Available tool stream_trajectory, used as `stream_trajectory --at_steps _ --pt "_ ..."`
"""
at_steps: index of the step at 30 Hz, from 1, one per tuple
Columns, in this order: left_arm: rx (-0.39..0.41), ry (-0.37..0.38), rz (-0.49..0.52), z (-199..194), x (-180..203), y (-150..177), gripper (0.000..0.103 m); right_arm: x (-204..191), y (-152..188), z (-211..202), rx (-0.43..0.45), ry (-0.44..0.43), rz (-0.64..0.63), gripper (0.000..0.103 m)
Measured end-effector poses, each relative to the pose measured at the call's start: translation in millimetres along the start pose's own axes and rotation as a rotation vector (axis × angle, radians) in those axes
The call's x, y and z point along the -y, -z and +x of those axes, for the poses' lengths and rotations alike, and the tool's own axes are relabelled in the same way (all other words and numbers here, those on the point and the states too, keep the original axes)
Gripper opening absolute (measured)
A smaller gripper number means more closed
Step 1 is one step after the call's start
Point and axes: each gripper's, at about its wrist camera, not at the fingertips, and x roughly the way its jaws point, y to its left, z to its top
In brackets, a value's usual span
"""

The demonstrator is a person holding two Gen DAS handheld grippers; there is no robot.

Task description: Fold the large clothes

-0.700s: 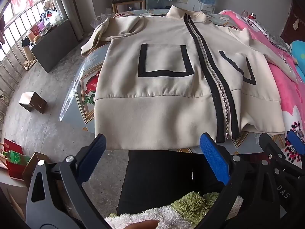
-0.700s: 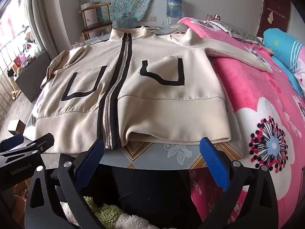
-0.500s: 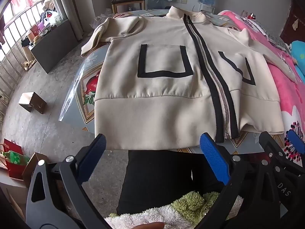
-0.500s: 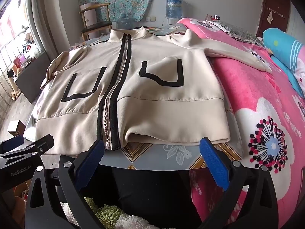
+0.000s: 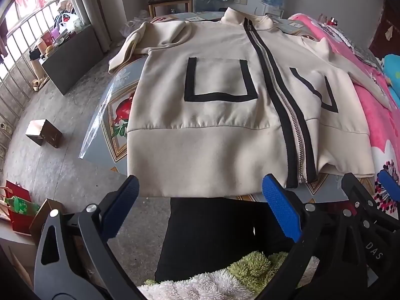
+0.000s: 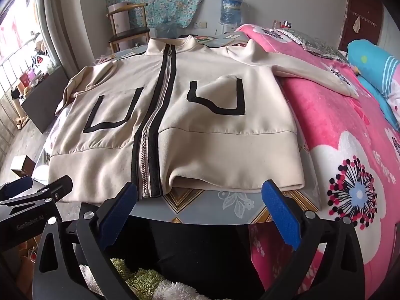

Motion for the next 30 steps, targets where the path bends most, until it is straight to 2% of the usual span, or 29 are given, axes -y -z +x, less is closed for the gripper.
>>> stream_trajectory --at_steps 30 --pt "0.002 -0.007 -0.002 0.5 -1.3 -1.1 0.095 -0.6 0.2 -2.6 0.004 -0.007 0.003 0.097"
